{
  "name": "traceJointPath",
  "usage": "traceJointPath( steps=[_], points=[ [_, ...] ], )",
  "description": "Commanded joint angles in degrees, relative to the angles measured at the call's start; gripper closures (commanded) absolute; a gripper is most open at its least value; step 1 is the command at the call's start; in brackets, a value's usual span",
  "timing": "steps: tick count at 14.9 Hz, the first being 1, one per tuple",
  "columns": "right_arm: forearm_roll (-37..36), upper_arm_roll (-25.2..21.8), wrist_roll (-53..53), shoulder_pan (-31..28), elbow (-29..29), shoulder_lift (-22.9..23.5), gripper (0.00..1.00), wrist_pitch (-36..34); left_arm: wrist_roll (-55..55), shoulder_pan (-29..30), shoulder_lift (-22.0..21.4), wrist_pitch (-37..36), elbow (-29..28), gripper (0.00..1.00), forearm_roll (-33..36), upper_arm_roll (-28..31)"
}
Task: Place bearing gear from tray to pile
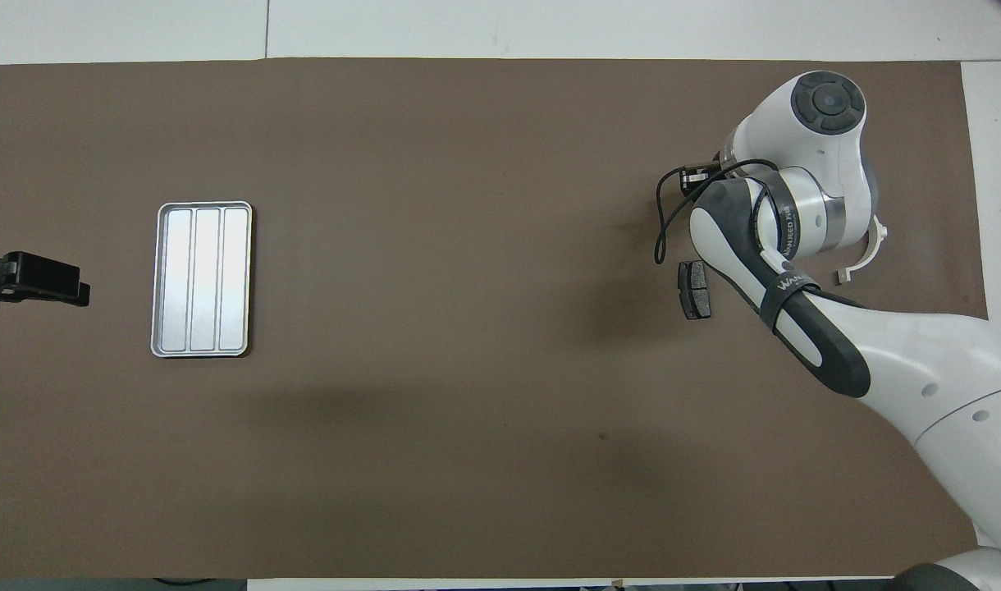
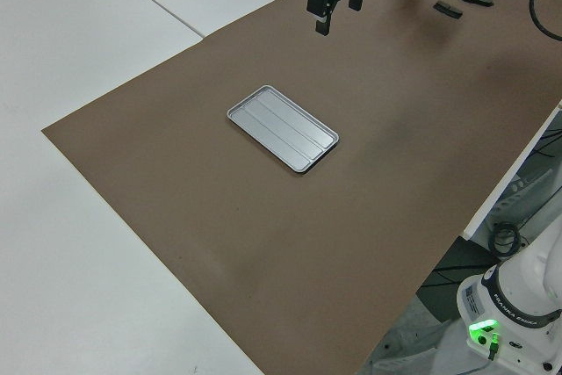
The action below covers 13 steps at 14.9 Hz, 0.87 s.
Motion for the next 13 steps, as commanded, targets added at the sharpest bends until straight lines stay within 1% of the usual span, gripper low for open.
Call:
traceJointPath(
  steps=[1, 5, 11, 13],
  points=[
    [-0.3, 0.6, 0.4, -0.3, -2.1, -3.7, 0.0, -2.0, 0.5, -0.5, -2.1, -0.3, -2.1, 0.0, 0.7, 0.3],
    [-0.3, 0.6, 0.3, -1.0, -2.2, -6.7, 0.0, -4.5, 0.5, -0.8, -1.9, -0.7, -1.6, 0.0, 0.7, 0.3],
    [-0.3, 0.6, -0.1, -1.0, -2.2, -9.3, 0.0, -8.8, 0.5, -1.0, -1.9, -0.6, -1.6, 0.0, 0.8, 0.3],
    [-0.2, 0.6, -0.4, -1.3, -2.5, -11.1, 0.0, -10.1, 0.5, -1.0, -1.9, -0.4, -1.8, 0.0, 0.8, 0.3]
  ],
)
